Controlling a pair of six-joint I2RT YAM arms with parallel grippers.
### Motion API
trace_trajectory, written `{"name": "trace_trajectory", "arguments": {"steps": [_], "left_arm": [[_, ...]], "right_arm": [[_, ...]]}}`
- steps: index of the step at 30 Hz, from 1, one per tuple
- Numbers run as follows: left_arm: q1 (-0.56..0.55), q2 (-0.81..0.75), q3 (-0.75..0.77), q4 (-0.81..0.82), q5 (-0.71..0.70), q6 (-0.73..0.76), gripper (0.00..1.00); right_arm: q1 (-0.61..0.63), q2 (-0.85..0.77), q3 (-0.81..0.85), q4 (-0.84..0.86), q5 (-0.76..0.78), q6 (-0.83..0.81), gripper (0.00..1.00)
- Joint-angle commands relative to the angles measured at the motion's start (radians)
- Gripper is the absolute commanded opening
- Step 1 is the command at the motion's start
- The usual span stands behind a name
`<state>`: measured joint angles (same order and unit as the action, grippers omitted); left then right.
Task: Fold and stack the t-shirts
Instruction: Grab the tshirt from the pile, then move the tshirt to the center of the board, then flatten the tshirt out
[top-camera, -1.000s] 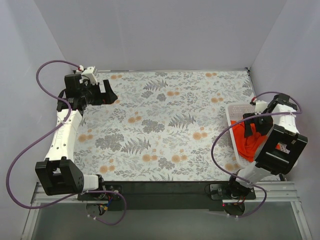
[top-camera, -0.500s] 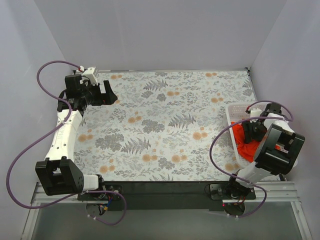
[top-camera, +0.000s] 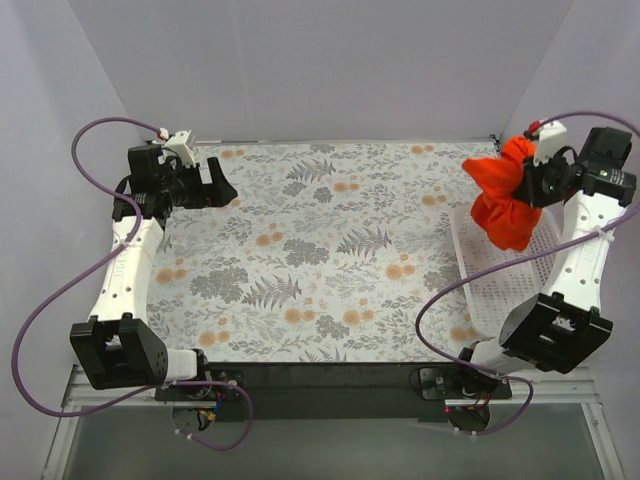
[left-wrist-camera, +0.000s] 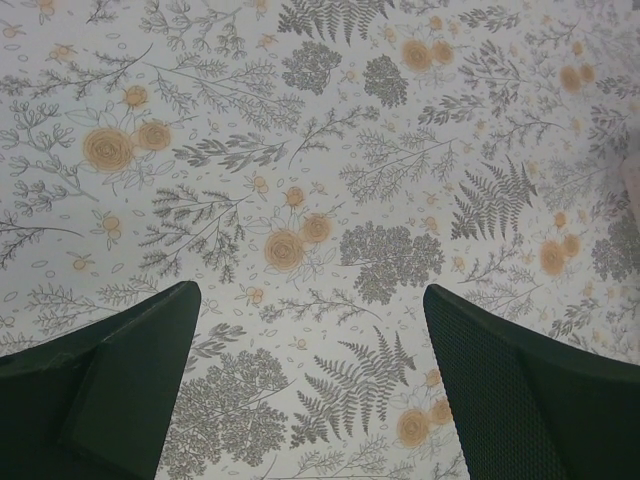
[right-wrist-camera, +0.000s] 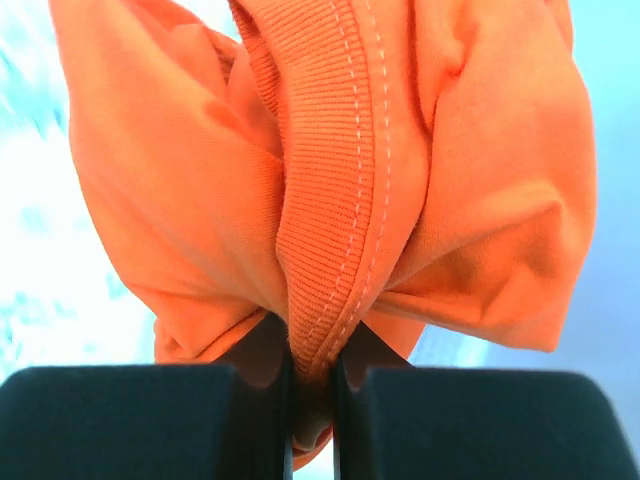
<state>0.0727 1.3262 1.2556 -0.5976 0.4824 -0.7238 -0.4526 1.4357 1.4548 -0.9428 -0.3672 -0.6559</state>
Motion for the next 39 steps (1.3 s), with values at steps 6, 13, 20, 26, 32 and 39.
{"name": "trace_trajectory", "arguments": {"steps": [6,13,20,26,32,39], "left_arm": [[0.004,0.031,0.149,-0.056,0.099,-0.069,0.94],[0.010,0.039,0.167,-0.152,0.127,0.010,0.94],[0.007,0.013,0.012,-0.246,0.225,0.288,0.94],[-0.059,0.134,-0.056,-0.254,0.134,0.334,0.88],[-0.154,0.217,-0.128,-0.237,0.059,0.323,0.59],[-0.183,0.284,-0.186,-0.228,-0.053,0.320,0.50]], "right_arm": [[0.591,0.031,0.526,-0.093,-0.213,0.047,0.01],[1.028,0.104,0.248,-0.094,-0.061,0.010,0.98],[1.028,0.115,-0.120,0.014,-0.090,0.131,0.96],[1.026,0.185,-0.222,0.220,-0.003,0.248,0.85],[1.026,0.317,-0.154,0.312,0.020,0.317,0.79],[0.993,0.451,0.005,0.340,0.016,0.358,0.73]]}}
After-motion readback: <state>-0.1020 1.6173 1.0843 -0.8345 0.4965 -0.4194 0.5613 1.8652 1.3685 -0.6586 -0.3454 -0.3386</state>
